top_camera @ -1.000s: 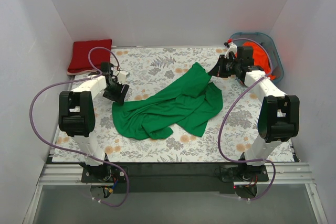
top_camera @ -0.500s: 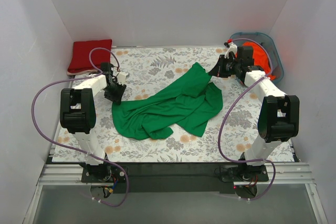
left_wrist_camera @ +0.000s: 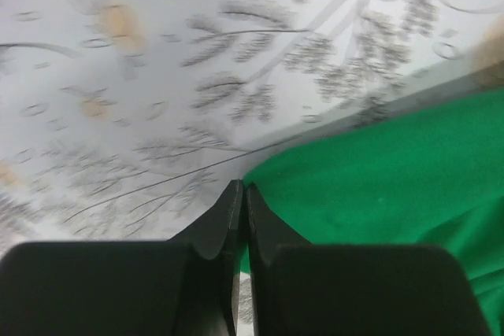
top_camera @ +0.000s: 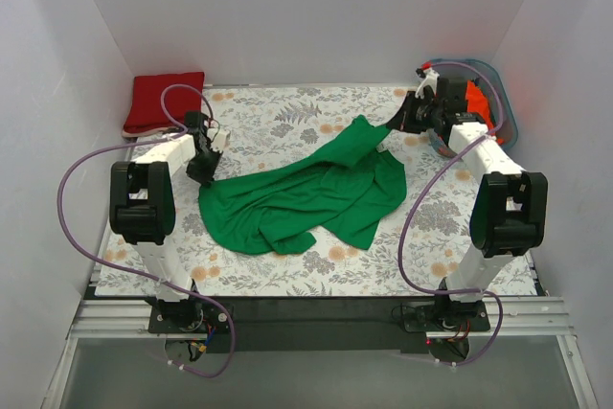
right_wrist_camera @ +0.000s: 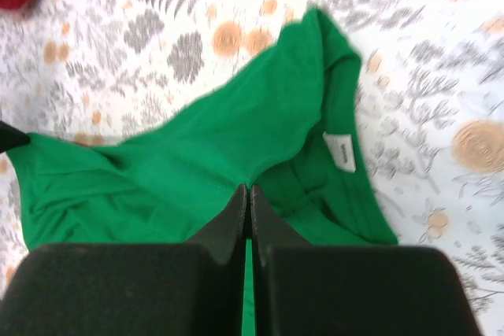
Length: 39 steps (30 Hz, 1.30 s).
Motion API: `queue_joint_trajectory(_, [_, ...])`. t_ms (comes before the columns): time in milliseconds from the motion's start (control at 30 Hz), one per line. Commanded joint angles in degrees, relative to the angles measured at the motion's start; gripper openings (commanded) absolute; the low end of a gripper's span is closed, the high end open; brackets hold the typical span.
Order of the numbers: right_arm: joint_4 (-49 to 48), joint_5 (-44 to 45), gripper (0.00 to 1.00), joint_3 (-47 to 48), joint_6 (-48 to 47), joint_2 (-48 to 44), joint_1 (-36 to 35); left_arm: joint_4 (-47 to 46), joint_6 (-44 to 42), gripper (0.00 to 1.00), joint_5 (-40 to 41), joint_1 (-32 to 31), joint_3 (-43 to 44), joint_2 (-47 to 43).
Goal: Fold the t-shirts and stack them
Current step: Flatten the tshirt out
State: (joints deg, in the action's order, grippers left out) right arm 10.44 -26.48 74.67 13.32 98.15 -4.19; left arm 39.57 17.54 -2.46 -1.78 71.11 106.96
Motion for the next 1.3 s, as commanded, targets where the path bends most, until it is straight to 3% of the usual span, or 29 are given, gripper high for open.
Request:
queue_joint_trajectory(0, [-1.04,3.36,0.01,10.56,3.11,0.55,1.55,-1.6,4.25,0.0,14.98,0.2,7.44,-4.65])
queue_joint_trajectory(200, [2.47,5.74,0.01,27.86,4.61,2.05,3.39,-3.88,8.47,0.0,19.68,0.11,22.11,-6.76])
queue_joint_trajectory(333, [3.71,5.91,0.01,31.76,4.08,-1.02,3.57,-6.87,10.31,0.0,20.74,0.11,24.25,-13.07])
queue_joint_trajectory(600, [7.05,6.96,0.01,27.29,0.83,-19.38,5.68,-12.85,8.48,0.0,13.28,-0.24,14.07,-41.34])
queue_joint_trajectory(833, [10.74,12.67,0.01,23.85,-4.97,-34.41,5.77,-11.8,3.56,0.0,10.81,-0.33,10.97,-57.54])
queue_joint_trajectory(1033, [12.5,15.4,0.01,27.53,-6.99,-40.75,5.77,-8.11,1.8,0.0,11.51,-0.33,18.16,-61.52])
queue_joint_trajectory(1267, [14.7,17.43,0.01,44.29,-9.45,-35.76,5.77,-5.47,0.74,0.0,10.46,-0.42,26.96,-59.32])
